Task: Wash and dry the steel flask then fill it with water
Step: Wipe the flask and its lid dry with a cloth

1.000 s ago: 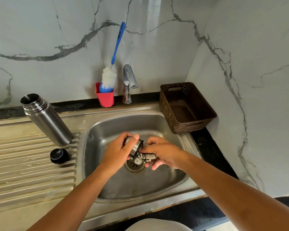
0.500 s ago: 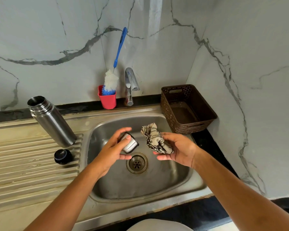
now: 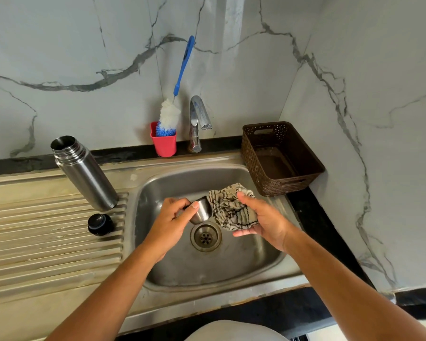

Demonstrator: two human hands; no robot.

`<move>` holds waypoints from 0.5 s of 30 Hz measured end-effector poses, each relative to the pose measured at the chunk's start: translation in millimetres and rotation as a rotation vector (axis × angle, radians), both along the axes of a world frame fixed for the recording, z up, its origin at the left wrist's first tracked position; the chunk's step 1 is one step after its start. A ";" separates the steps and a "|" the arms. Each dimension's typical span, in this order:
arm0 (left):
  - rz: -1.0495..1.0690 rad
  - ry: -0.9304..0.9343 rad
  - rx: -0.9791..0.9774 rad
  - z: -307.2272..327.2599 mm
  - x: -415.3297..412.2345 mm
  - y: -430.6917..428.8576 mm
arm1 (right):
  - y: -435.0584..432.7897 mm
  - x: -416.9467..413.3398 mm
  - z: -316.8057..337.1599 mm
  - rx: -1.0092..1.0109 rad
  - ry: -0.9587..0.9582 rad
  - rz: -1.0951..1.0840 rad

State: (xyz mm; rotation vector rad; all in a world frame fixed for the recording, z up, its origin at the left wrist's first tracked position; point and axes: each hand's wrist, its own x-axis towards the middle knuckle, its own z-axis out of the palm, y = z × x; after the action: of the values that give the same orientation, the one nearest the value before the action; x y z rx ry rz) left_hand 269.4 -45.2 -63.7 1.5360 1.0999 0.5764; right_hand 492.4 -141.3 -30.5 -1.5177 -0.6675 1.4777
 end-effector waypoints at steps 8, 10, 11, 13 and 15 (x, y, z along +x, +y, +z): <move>0.030 0.052 0.080 8.8 -19.2 -3.7 | 1.0 -15.5 13.2 -0.062 -0.352 0.010; 0.032 0.021 -0.018 11.5 -23.0 -7.0 | 0.5 -19.2 13.0 0.010 -0.363 -0.051; 0.036 0.017 -0.063 13.2 -24.2 -9.6 | 2.0 -23.2 13.7 0.045 -0.351 -0.078; 0.071 0.016 -0.162 14.8 -25.4 -14.5 | 0.1 -40.1 22.5 0.127 -0.401 -0.055; 0.116 -0.020 -0.298 19.1 -25.5 -17.0 | -4.6 -57.5 22.4 0.196 -0.607 0.097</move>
State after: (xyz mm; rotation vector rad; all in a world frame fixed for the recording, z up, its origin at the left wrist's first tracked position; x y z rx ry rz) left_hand 243.9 -62.2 -44.7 1.2134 1.2066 0.4799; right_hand 434.9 -145.8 -8.1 -1.8020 -1.2166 0.9690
